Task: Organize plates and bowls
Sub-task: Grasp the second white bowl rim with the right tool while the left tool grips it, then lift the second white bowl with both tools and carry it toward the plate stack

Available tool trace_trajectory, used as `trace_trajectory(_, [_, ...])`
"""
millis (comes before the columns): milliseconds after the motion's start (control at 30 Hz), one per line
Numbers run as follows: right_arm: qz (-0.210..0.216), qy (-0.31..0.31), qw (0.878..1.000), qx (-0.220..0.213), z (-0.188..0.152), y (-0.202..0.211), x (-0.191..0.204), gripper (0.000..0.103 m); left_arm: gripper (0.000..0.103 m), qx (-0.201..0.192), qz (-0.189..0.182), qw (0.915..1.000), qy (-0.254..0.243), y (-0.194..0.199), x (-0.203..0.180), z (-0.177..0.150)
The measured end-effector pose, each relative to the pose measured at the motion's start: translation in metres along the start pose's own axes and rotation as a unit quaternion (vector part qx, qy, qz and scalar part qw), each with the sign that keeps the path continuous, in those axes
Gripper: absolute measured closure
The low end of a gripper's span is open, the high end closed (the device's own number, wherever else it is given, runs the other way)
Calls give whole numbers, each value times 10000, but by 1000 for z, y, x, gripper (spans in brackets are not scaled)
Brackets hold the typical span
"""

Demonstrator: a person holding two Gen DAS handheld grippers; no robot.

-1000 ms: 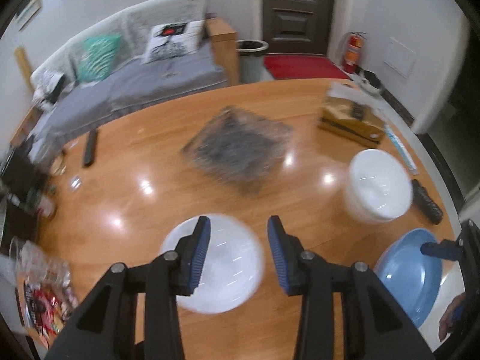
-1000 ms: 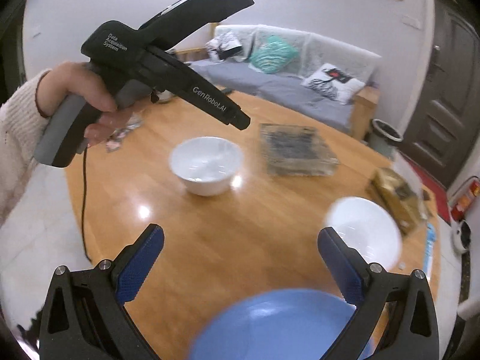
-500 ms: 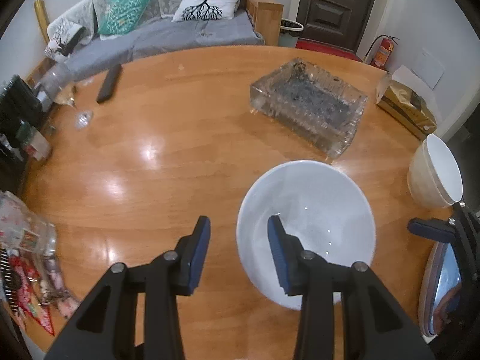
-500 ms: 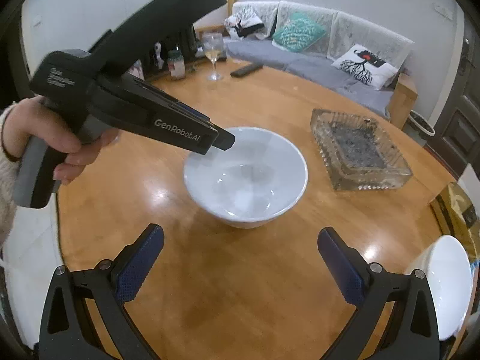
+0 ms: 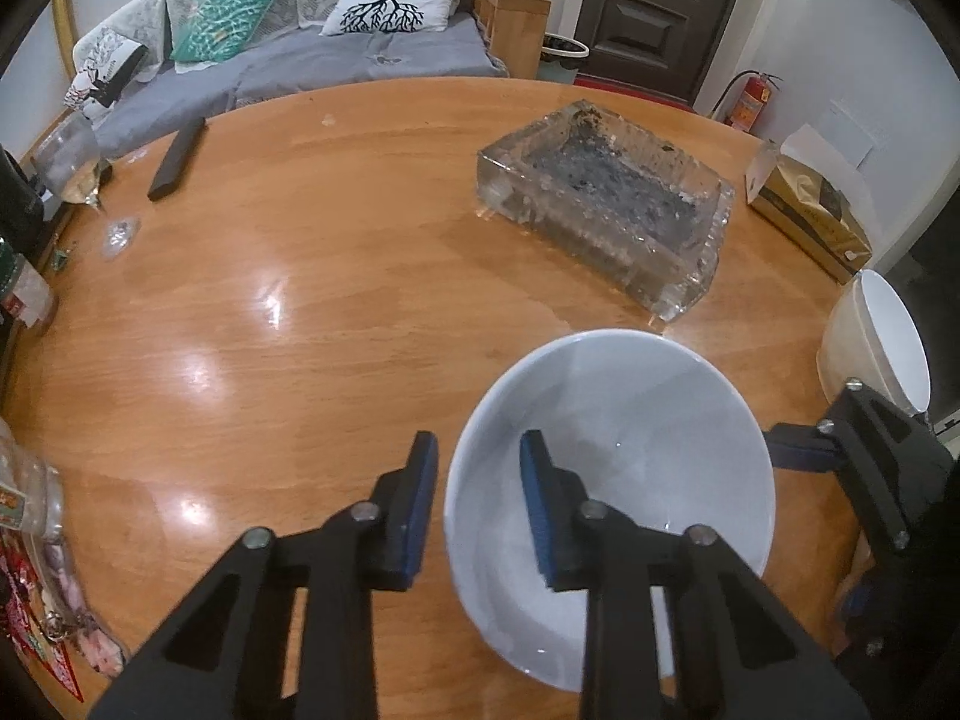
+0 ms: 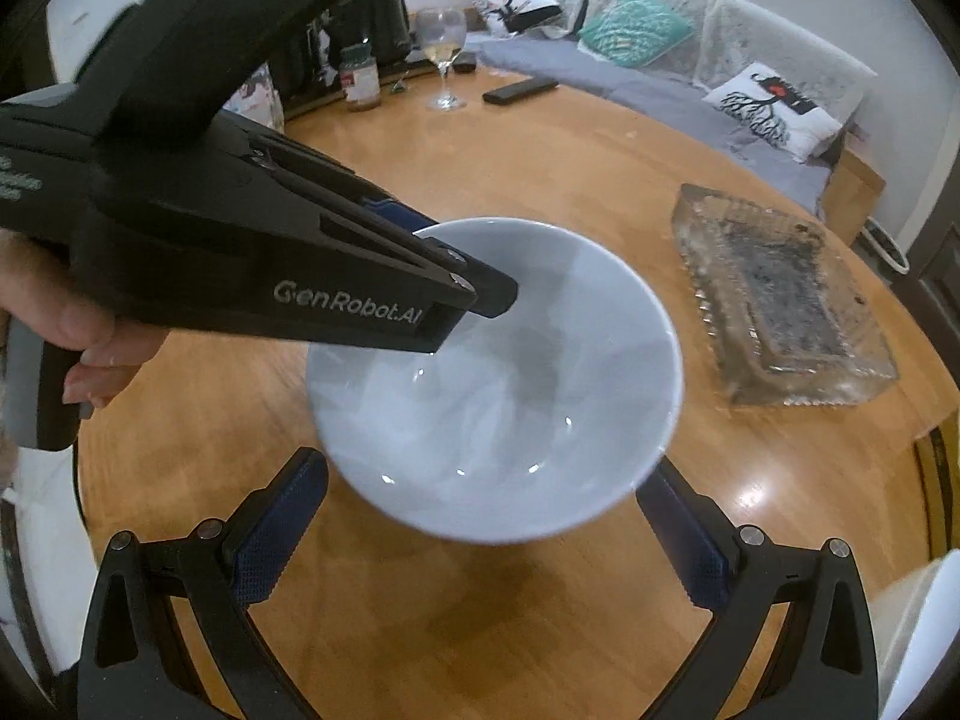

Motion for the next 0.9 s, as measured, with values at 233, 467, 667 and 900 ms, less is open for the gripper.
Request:
trace_trajectory(233, [197,-80,9998,10,4,-10,-3,3,85,-21,-43,10000,-22,-2,-2,0])
trace_trajectory(467, [176,-60,9998,-84,6,-13,-5,5,86,-17,-23,10000,-82,-2,-3,-1])
trace_trajectory(667, [138,-61,9999,17,5,-11,-4,6,86,3,-13,9999,-151,1,-7,-2])
trace_trajectory(900, [130,-87,9998,-120,7,7,-1,6,86,-102,74,9996,-245,20,-15,0])
Point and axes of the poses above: each gripper's, at about its wrist camera, not at the fingertips, and y roughly against the way its jaws point, x to its left, z to its top, the point moved 6 cm from there along -y, roughly the way its jaws point, and after that the axes turned 1 degree about -x, right-handed, at the moved point
